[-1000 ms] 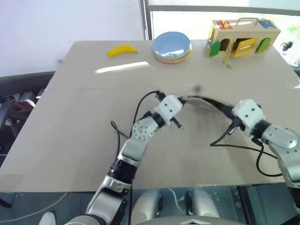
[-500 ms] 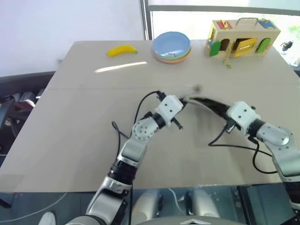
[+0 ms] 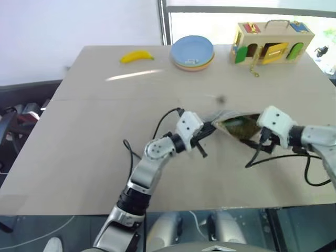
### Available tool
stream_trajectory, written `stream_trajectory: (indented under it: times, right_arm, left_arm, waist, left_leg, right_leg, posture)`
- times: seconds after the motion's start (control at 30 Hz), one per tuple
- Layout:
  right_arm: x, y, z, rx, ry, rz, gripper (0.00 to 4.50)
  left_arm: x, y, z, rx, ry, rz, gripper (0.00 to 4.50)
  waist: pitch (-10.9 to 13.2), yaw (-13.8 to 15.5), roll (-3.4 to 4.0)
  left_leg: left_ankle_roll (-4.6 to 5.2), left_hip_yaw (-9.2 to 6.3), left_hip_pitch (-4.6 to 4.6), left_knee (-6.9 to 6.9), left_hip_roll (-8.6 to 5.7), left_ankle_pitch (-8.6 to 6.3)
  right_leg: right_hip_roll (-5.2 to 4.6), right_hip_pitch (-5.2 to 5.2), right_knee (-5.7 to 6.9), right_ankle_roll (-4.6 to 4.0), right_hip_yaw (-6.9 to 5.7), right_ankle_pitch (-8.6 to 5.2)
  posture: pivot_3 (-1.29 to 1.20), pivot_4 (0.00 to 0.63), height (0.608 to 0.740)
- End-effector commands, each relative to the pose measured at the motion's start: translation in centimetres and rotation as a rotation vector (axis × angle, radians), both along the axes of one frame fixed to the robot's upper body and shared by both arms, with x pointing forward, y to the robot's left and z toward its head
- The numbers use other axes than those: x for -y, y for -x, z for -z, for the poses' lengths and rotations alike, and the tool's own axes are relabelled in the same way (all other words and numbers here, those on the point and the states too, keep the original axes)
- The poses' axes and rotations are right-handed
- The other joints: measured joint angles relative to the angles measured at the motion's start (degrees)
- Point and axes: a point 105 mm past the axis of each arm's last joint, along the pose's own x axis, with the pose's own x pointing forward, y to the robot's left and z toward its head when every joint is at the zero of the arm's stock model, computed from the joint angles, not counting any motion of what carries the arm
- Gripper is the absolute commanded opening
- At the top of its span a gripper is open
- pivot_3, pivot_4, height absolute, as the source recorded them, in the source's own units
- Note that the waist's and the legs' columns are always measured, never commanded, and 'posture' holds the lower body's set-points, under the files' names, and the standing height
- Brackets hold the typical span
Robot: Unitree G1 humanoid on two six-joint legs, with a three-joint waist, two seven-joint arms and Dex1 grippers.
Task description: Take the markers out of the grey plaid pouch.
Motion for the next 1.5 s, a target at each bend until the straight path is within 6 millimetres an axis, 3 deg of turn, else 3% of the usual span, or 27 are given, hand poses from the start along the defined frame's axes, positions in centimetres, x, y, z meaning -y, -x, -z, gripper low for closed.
stream_trajectory:
  times: [0.03,0.27,0.43,0.73,1.1,1.2,1.3,1.37,1.4,1.5]
  right_arm:
    - [-0.9,0.7,-2.2,0.020,0.046,-0.058,4.41]
    - [-0.9,1.9,-2.6,-0.051,0.193,-0.128,4.41]
    - [0.3,3.0,-0.1,-0.180,0.351,-0.184,4.41]
    - [2.7,-0.1,4.2,-0.190,0.543,-0.230,4.41]
    - [2.1,-1.0,6.7,-0.232,0.563,-0.307,4.41]
    - [1.8,-1.1,6.5,-0.212,0.556,-0.318,2.94]
    - [1.4,-0.9,6.5,-0.205,0.551,-0.338,1.86]
    - [1.2,-0.7,6.5,-0.202,0.548,-0.349,0.86]
    - [1.2,-0.6,6.5,-0.201,0.549,-0.351,0.62]
    - [1.0,-0.3,6.5,-0.194,0.548,-0.358,0.62]
  left_arm:
    - [0.5,1.5,-1.2,-0.109,0.067,0.102,0.00]
    - [0.6,2.4,-0.6,-0.390,0.113,0.204,0.00]
    - [0.8,1.9,0.4,-0.491,0.101,0.194,0.00]
    - [1.3,1.3,1.0,-0.585,0.110,0.203,0.00]
    - [1.5,1.5,1.2,-0.598,0.107,0.208,0.00]
    - [1.4,1.2,1.3,-0.600,0.111,0.194,0.00]
    - [1.4,1.1,1.3,-0.603,0.114,0.191,0.00]
    - [1.4,1.1,1.4,-0.604,0.115,0.191,0.00]
    - [1.4,1.1,1.4,-0.605,0.116,0.190,0.00]
    - [1.5,1.0,1.4,-0.606,0.119,0.188,0.00]
  waist:
    - [0.0,0.0,-0.02]
    - [0.0,0.2,-0.02]
    - [0.0,0.1,-0.02]
    - [0.0,0.0,-0.02]
    - [-0.1,-0.3,-0.14]
    - [-0.1,-0.1,-0.18]
    - [-0.1,0.0,-0.18]
    - [-0.1,0.1,-0.18]
    - [-0.1,0.1,-0.18]
    - [-0.1,0.1,-0.18]
  left_leg:
    - [0.00,-0.02,0.00,0.00,0.01,0.00]
    - [0.00,-0.07,-0.05,0.01,0.00,0.00]
    - [-0.01,-0.11,-0.08,0.00,0.01,0.00]
    - [-0.02,-0.05,-0.03,0.06,0.01,0.01]
    - [-0.03,-0.06,0.17,0.05,0.05,0.01]
    - [-0.04,-0.06,0.42,0.02,0.05,0.00]
    - [-0.04,-0.10,0.69,-0.05,0.05,0.00]
    - [-0.04,-0.14,0.69,-0.05,0.05,0.00]
    - [-0.03,-0.16,0.69,-0.06,0.05,0.00]
    - [-0.03,-0.19,0.67,-0.10,0.05,0.00]
  right_leg:
    - [0.01,0.01,-0.02,0.00,-0.03,0.00]
    - [-0.02,0.00,-0.06,0.00,-0.07,0.00]
    - [-0.02,0.01,-0.14,0.00,-0.12,0.00]
    - [-0.01,0.04,-0.10,0.00,-0.09,0.00]
    - [0.02,0.23,-0.10,-0.03,-0.07,0.02]
    - [0.02,0.39,-0.11,-0.03,-0.07,0.02]
    - [0.02,0.76,-0.23,-0.03,-0.11,0.02]
    - [0.01,0.81,-0.29,-0.03,-0.14,0.02]
    - [0.01,0.82,-0.32,-0.03,-0.15,0.02]
    - [0.01,0.82,-0.38,-0.03,-0.18,0.02]
  posture:
    - [0.00,0.150,0.740]
    - [0.00,0.150,0.740]
    - [0.00,0.150,0.740]
    - [0.00,0.150,0.740]
    - [0.00,0.150,0.740]
    - [0.00,0.150,0.740]
    - [0.00,0.150,0.740]
    - [0.00,0.150,0.740]
    - [0.00,0.150,0.740]
    - [0.00,0.150,0.740]
